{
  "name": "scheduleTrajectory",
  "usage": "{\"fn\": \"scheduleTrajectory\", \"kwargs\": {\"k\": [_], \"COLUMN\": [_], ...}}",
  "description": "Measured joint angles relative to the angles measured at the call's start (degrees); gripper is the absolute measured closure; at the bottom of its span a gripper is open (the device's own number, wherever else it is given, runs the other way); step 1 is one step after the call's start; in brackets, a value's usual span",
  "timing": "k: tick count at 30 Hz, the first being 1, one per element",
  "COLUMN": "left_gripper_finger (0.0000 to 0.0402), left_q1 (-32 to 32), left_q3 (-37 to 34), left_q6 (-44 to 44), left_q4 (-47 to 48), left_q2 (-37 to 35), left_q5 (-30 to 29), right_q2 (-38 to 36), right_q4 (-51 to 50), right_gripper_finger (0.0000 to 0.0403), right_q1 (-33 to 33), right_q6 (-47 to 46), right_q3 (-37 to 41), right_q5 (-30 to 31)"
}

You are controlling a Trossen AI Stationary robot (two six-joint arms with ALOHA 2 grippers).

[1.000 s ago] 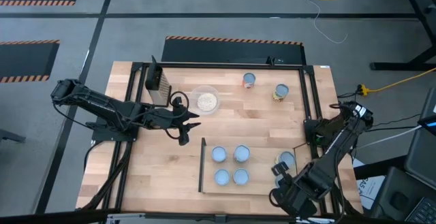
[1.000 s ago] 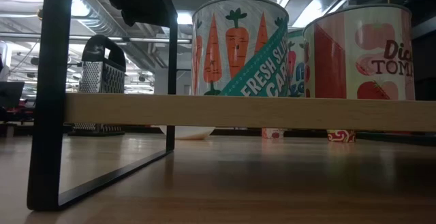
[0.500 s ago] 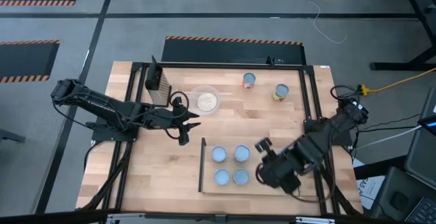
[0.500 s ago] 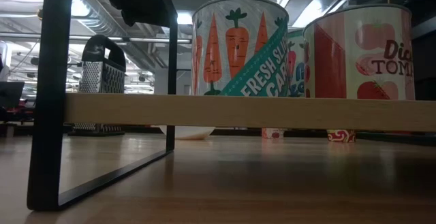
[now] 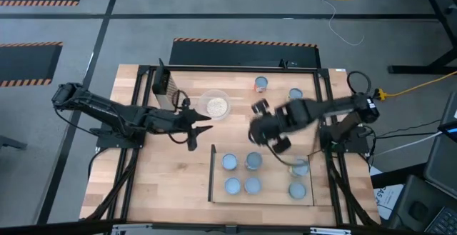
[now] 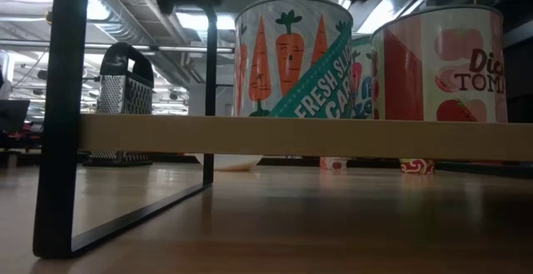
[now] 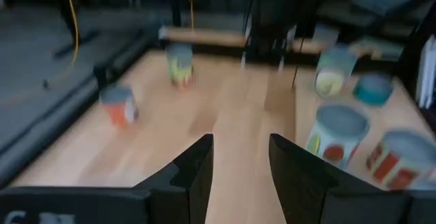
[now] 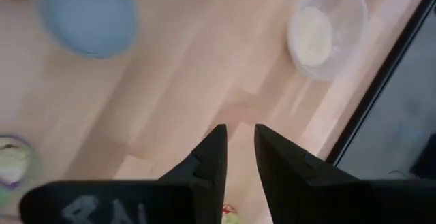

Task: Pick and place cans onto a shelf
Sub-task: Put the orange canned on the shelf

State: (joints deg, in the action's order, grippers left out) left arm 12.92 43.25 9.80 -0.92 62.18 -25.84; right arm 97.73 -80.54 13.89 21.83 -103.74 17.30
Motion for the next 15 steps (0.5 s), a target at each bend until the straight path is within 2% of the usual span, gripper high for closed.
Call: {"fn": "scheduleTrajectory", "kwargs": {"k": [6,15], "left_gripper_finger": [0.0266,0.0266], "left_q1": [0.00,0.00], "left_q3": [0.00,0.04], "left_q6": [-6.72,-10.98], "left_q4": [-1.00,10.39], "left_q2": [-7.09,-20.44], "left_q5": [-0.07,-0.12], "right_q2": [0.00,0.00], "right_q4": [1.52,5.83], "right_gripper_finger": [0.0322,0.0322], "right_q1": [-12.70,-30.35], "right_q6": [6.53,11.19], "right_q3": [0.06,0.06], "right_q5": [-7.15,-15.99]}}
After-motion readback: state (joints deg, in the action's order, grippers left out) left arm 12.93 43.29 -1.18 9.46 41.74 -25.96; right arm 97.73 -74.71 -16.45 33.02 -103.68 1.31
